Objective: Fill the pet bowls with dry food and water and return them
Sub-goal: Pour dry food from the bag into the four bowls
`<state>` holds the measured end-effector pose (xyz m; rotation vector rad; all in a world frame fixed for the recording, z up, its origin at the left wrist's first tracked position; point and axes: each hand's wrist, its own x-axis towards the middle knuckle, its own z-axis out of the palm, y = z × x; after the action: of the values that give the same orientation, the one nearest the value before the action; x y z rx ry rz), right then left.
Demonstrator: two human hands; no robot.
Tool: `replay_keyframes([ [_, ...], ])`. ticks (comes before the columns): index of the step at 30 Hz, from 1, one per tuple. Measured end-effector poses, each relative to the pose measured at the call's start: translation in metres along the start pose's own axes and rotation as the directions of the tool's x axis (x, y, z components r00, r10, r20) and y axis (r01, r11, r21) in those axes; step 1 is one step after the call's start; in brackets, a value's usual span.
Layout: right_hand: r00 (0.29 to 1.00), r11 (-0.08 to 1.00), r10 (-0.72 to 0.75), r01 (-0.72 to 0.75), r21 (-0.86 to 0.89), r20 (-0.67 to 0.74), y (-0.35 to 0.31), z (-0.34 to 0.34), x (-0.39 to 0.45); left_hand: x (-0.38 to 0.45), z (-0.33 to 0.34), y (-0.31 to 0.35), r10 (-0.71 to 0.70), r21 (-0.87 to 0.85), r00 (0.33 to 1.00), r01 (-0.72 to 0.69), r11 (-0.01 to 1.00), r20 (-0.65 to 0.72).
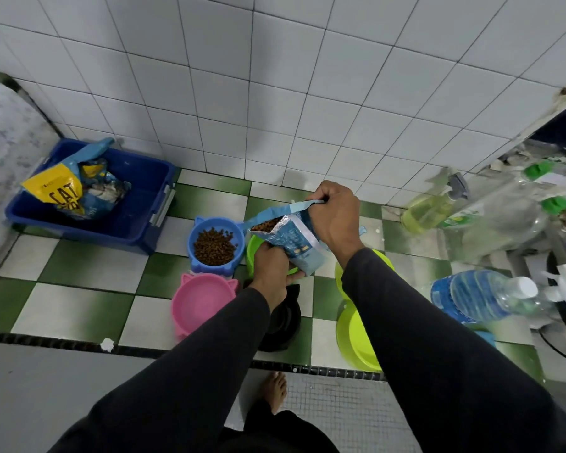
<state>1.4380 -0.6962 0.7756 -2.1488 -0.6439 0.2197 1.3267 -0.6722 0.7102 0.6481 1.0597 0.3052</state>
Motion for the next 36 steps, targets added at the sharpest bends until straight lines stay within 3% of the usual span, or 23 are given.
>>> replay_keyframes([
  [13,1.0,0.999,-0.021,0.02,-0.043,-0.013,0.022,-0.03,-0.009,-0.003,0.026,-0.028,-0.066,-0.032,0.997,0.067,0.997,0.03],
  [36,0.978,0.892,-0.105,0.174,-0.417,0.181,0.015,-0.014,-0.02,0.001,0.02,-0.053,-0.234,-0.112,0.967,0.244,0.963,0.097],
])
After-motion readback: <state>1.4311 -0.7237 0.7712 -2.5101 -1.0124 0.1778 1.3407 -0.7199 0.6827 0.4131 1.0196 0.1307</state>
